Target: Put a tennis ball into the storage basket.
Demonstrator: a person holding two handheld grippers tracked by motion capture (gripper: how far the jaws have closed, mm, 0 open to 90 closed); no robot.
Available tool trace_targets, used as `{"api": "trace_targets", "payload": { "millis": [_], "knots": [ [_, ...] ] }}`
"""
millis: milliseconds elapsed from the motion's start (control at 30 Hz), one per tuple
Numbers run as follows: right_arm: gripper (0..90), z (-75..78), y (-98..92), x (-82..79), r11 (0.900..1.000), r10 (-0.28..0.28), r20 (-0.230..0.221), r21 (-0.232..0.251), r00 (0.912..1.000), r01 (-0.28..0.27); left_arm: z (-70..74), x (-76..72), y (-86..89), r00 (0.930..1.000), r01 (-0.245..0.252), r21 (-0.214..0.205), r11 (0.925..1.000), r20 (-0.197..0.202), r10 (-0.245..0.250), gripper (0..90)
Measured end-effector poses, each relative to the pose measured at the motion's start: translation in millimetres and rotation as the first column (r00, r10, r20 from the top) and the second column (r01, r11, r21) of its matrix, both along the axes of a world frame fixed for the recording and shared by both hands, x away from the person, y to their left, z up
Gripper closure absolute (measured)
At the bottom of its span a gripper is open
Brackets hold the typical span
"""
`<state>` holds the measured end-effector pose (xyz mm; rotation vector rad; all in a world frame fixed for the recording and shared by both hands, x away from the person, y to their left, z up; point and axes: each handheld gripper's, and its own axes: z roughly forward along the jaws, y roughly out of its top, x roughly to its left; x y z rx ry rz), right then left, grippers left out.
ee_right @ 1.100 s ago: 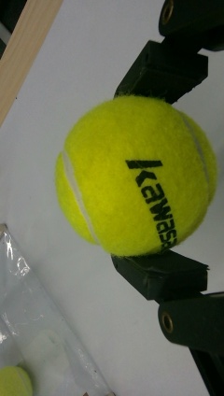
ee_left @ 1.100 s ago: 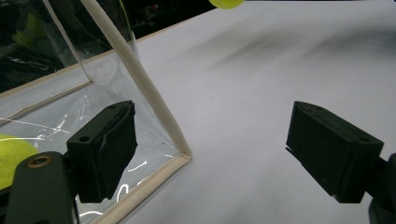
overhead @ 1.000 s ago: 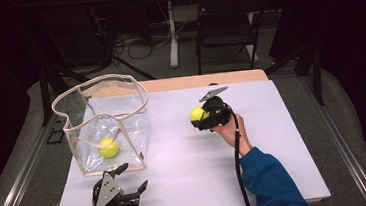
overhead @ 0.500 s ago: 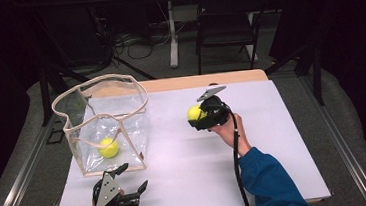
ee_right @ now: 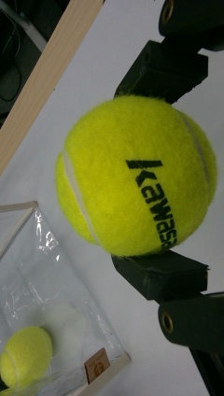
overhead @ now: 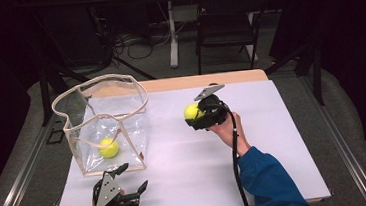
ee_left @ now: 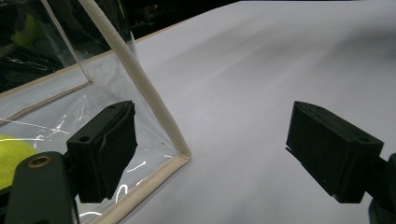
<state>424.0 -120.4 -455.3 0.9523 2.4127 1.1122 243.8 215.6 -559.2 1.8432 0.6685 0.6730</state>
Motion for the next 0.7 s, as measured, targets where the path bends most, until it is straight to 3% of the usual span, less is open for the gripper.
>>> {"api": "trace_targets", "payload": {
  "millis": [700],
  "knots": [
    [26.4,16.8,7.3,-3.9,0.9996,0.030,0.024,0.000,0.9993,-0.030,0.2,0.2,-0.1,1.0000,0.000,0.002,1.0000,0.001,0.000,15.9]
  ]
}}
